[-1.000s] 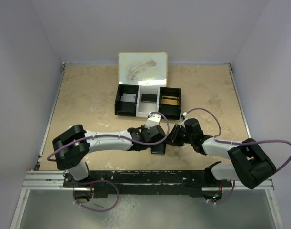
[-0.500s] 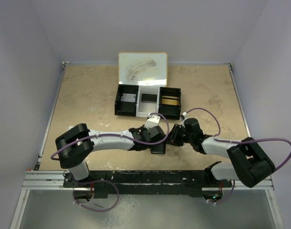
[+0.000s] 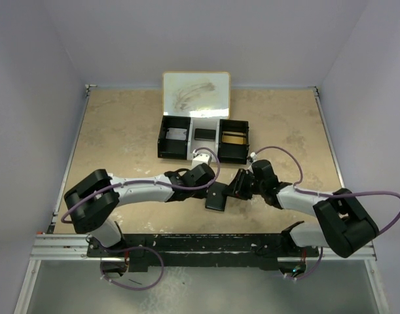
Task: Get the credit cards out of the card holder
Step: Open the card holder at the center of the board, then adjust the card holder at the center of the board.
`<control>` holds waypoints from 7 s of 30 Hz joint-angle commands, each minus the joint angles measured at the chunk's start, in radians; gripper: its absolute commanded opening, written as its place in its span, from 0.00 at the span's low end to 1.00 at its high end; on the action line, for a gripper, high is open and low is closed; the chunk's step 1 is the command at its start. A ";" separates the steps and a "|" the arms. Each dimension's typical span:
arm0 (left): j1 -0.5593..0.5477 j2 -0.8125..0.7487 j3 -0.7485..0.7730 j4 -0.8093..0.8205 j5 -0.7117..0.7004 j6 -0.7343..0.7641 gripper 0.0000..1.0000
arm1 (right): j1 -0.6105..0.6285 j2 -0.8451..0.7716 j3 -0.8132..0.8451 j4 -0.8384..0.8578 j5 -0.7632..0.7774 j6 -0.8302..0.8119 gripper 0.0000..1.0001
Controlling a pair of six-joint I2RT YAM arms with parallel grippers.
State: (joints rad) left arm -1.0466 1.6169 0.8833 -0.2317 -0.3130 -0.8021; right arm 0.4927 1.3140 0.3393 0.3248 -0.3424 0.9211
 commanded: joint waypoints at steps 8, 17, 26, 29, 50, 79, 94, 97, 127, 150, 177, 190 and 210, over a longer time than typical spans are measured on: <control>0.007 -0.093 -0.011 0.054 0.018 -0.012 0.00 | 0.002 -0.134 0.135 -0.288 0.159 -0.068 0.61; 0.006 -0.134 -0.003 0.062 0.028 -0.010 0.00 | 0.015 -0.172 0.169 -0.296 0.071 -0.097 0.64; 0.006 -0.164 0.002 0.060 0.054 -0.011 0.00 | 0.072 -0.134 0.182 -0.235 0.054 -0.052 0.72; 0.005 -0.178 0.002 0.064 0.054 -0.011 0.00 | 0.095 -0.112 0.203 -0.231 0.039 -0.069 0.75; 0.005 -0.263 0.001 0.066 0.065 -0.023 0.00 | 0.256 0.058 0.457 -0.646 0.444 -0.063 0.63; 0.023 -0.374 -0.205 -0.270 -0.293 -0.271 0.00 | 0.255 0.082 0.291 -0.061 0.032 0.008 0.58; 0.028 -0.352 -0.203 -0.299 -0.294 -0.245 0.00 | 0.258 0.091 0.345 -0.250 0.148 0.009 0.63; 0.028 -0.351 -0.203 -0.301 -0.293 -0.238 0.00 | 0.257 0.075 0.346 -0.295 0.157 0.013 0.66; 0.028 -0.324 -0.195 -0.286 -0.267 -0.194 0.00 | 0.259 0.063 0.327 -0.260 0.159 0.022 0.67; 0.028 -0.299 -0.199 -0.262 -0.239 -0.174 0.00 | 0.264 0.164 0.297 -0.092 0.012 0.047 0.65; 0.028 -0.353 -0.277 -0.199 -0.255 -0.238 0.00 | 0.300 0.374 0.401 0.140 -0.165 0.062 0.63; 0.028 -0.419 -0.331 -0.179 -0.263 -0.308 0.03 | 0.356 0.368 0.420 0.088 0.043 0.108 0.58; 0.026 -0.787 -0.552 0.100 -0.190 -0.417 0.50 | 0.371 0.452 0.364 0.313 0.051 0.046 0.53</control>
State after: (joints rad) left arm -1.0214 0.8684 0.3756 -0.2703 -0.5488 -1.1851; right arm 0.8574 1.7535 0.7303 0.5335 -0.2642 0.9829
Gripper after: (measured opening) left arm 0.499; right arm 0.598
